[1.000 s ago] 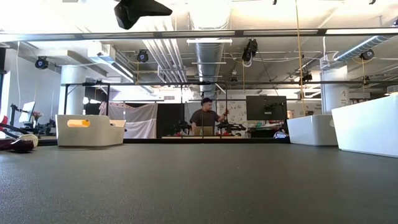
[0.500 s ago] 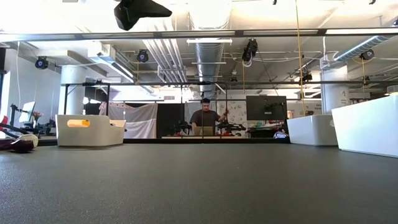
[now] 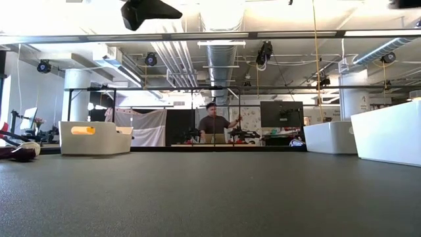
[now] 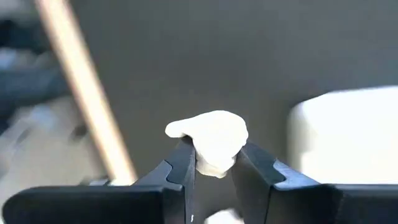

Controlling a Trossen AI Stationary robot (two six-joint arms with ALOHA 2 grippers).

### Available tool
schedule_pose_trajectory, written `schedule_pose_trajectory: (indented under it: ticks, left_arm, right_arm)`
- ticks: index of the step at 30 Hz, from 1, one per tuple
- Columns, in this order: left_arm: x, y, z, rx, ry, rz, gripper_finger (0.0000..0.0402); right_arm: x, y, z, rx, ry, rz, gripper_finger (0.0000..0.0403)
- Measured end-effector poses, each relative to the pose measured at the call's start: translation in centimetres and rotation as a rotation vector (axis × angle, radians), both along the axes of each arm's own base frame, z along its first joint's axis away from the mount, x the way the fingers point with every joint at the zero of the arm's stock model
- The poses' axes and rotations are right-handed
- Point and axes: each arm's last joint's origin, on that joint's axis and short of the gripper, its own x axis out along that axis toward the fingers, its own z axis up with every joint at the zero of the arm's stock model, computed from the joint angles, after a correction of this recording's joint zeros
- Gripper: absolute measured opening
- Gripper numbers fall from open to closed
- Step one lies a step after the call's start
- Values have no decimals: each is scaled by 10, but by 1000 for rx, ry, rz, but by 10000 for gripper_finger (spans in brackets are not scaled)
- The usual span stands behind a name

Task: Sort produce into baskets
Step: Put the white garlic into the right white bin

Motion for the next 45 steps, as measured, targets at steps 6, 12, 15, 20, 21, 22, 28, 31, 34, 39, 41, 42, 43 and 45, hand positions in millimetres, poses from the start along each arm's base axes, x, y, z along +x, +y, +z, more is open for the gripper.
schedule_pose_trajectory:
  ticks: [6, 12, 15, 20, 21, 22, 28, 31, 34, 39, 41, 42, 43, 45]
  left_arm:
    - [2, 0, 13, 21, -57, -5, 223]
    - [2, -5, 16, -31, -57, -64, 223]
    - [1, -10, 14, -75, -43, -110, 223]
    - [-2, -15, 11, -78, -13, -130, 223]
    - [-2, -15, 11, -77, -12, -130, 223]
    - [-2, -15, 11, -76, -13, -130, 223]
    - [-2, -14, 11, -38, -13, -107, 223]
    - [-2, -13, 11, -33, -14, -99, 223]
    - [-2, -13, 11, -29, -13, -99, 223]
    - [-2, -13, 12, -26, -14, -90, 223]
    - [-2, -13, 12, -24, -15, -86, 223]
    - [-2, -12, 12, -23, -15, -84, 223]
    - [-2, -12, 12, -20, -14, -83, 223]
    - [-1, -11, 12, -15, -15, -81, 223]
  right_arm:
    - [3, -92, 30, -159, 3, -153, 80]
    - [-16, -144, 4, -151, 147, -166, 78]
    - [-31, -151, -16, -126, 197, -158, 82]
    - [-51, -151, -49, -7, 215, -207, 83]
    - [-54, -151, -54, 3, 219, -220, 82]
    - [-57, -152, -59, 3, 220, -234, 80]
    - [-59, -152, -86, 7, 207, -253, 90]
    - [-58, -152, -96, -5, 219, -254, 111]
    - [-58, -153, -103, -26, 253, -254, 137]
    - [-55, -152, -98, -35, 269, -248, 177]
    - [-54, -152, -88, -41, 287, -251, 189]
    - [-53, -152, -81, -44, 297, -262, 194]
    - [-52, -152, -72, -43, 308, -282, 198]
    - [-50, -148, -54, -16, 315, -326, 204]
